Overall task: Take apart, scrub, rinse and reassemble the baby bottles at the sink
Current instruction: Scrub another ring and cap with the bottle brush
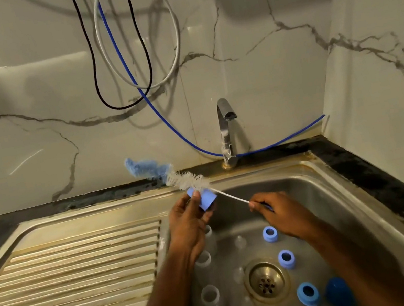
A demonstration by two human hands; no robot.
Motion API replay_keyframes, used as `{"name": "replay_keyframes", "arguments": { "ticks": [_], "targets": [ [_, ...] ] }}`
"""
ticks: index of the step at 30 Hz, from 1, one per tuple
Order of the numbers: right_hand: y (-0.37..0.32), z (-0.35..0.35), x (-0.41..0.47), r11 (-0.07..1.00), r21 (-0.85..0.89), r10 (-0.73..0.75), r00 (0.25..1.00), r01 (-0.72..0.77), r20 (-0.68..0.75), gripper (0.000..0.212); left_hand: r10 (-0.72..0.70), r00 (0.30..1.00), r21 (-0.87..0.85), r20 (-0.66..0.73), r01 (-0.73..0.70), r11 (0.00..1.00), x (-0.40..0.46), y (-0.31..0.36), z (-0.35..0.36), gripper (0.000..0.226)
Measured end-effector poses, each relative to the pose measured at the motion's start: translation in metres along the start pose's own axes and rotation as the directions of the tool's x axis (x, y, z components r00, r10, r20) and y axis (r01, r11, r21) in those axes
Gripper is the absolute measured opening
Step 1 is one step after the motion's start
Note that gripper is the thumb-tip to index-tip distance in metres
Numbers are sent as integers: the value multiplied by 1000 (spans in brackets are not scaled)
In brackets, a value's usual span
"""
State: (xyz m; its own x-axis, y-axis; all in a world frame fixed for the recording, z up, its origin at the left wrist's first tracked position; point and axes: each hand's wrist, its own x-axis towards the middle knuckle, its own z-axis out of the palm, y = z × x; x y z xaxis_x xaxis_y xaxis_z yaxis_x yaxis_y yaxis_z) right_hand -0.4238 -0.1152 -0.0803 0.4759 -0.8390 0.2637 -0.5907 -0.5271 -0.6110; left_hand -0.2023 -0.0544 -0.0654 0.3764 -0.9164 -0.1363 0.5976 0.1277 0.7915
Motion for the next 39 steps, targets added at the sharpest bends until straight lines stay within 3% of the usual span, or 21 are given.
{"name": "replay_keyframes", "arguments": {
  "ticks": [6, 11, 17, 21, 26, 31, 35, 39],
  "targets": [
    [31, -18, -2, 999, 3, 53, 998, -53, -25, 17, 19, 996, -231, -88, -39, 972, 13, 13, -11, 39],
    [3, 1, 1, 1000, -13, -10, 1000, 9, -22, 19, -64, 997, -137, -36, 58, 989, -1, -4, 6, 29],
    [31, -17, -2, 998, 32, 62, 998, -63, 14, 17, -47, 998, -240, -41, 36, 970, 5, 5, 1, 47],
    [24, -11, -2, 997, 55, 50, 999, -50, 12, 19, -60, 998, -164, -3, 58, 985, 3, 5, 1, 59],
    [2, 3, 3, 995, 99, -4, 1000, 3, 14, 18, -22, 1000, -78, -1, 22, 997, 3, -1, 4, 56],
    [32, -16, -2, 990, 126, 67, 997, -71, 38, 21, -6, 1000, -248, -2, 5, 969, 8, 11, -7, 43],
    [12, -1, 2, 994, 103, 38, 999, -36, -9, 20, -52, 996, -120, 73, 60, 991, 2, -2, 3, 44],
    [15, -7, 3, 989, 148, 33, 999, -29, -23, 20, -56, 995, -73, 87, 62, 995, 3, -2, 0, 31]
  ]
}}
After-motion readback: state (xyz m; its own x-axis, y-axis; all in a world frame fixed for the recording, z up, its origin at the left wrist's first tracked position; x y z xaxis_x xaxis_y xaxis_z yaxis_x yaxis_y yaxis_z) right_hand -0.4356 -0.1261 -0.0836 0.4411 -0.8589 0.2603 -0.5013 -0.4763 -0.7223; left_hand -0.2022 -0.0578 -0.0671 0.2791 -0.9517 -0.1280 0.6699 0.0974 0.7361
